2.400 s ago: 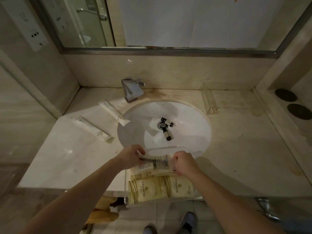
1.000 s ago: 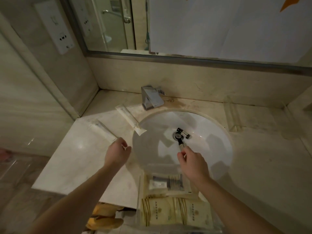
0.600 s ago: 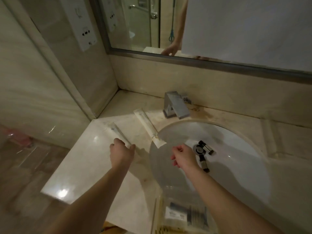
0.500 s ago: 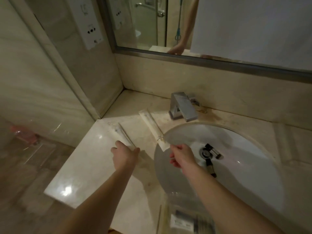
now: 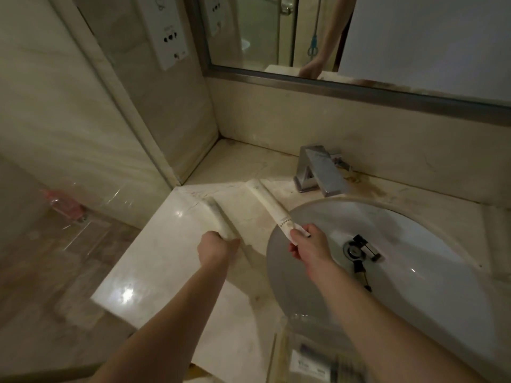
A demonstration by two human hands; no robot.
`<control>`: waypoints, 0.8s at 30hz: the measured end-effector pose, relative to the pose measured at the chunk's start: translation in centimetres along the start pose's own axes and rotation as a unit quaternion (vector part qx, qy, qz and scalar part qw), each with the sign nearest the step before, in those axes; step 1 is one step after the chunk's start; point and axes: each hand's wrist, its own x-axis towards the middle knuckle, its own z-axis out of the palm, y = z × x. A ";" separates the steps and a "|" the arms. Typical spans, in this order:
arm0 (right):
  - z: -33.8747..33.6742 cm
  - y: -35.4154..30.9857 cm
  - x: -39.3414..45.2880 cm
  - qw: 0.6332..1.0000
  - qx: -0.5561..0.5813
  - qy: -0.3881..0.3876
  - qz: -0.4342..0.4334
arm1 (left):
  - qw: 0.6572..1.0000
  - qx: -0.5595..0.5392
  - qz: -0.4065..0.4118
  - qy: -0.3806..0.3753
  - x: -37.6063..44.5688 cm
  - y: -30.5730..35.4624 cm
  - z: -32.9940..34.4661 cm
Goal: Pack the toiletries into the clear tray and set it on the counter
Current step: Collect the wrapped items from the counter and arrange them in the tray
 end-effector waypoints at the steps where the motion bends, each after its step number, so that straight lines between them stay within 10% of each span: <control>1: -0.5 -0.3 -0.3 1.000 0.018 -0.009 -0.002 | 1.000 -0.027 0.004 -0.006 -0.4 0.1 -0.1; 24: -12.2 1.6 -18.5 0.981 0.168 -0.092 0.018 | 0.919 -0.274 0.075 -0.274 -18.9 0.3 2.6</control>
